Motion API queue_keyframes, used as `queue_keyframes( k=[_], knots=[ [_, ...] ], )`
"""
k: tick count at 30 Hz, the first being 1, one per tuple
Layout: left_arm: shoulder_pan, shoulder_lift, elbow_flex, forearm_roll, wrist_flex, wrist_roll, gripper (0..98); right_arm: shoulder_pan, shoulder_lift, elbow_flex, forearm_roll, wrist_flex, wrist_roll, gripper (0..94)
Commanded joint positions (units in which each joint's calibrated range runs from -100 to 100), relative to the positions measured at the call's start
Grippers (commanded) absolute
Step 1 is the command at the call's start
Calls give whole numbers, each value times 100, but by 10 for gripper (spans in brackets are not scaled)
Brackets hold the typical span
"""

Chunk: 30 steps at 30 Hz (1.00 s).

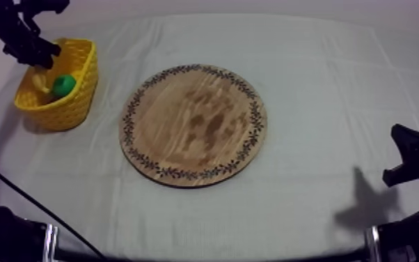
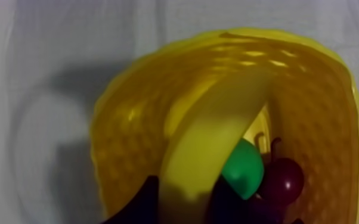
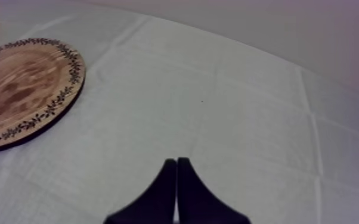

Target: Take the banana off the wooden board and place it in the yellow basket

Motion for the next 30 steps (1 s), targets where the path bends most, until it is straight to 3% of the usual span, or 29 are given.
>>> queue_keyframes(
  k=[1,11,13,19,23,27,30],
  knots=[
    [-2,-18,39,12,43,-23,151,0,0,-3,0,2,1,3],
    [13,-163,269,57,101,-67,169,0,0,-3,0,2,1,3],
    [11,-189,276,59,120,-20,235,0,0,-3,0,2,1,3],
    [-23,-286,275,62,273,100,572,0,0,-3,0,2,1,3],
    [-33,-369,243,86,335,78,681,0,0,-3,0,2,1,3],
    [-35,-459,203,117,353,42,688,0,0,-3,0,2,1,3],
    [-36,-538,161,138,326,33,603,0,0,-3,0,2,1,3]
  ],
)
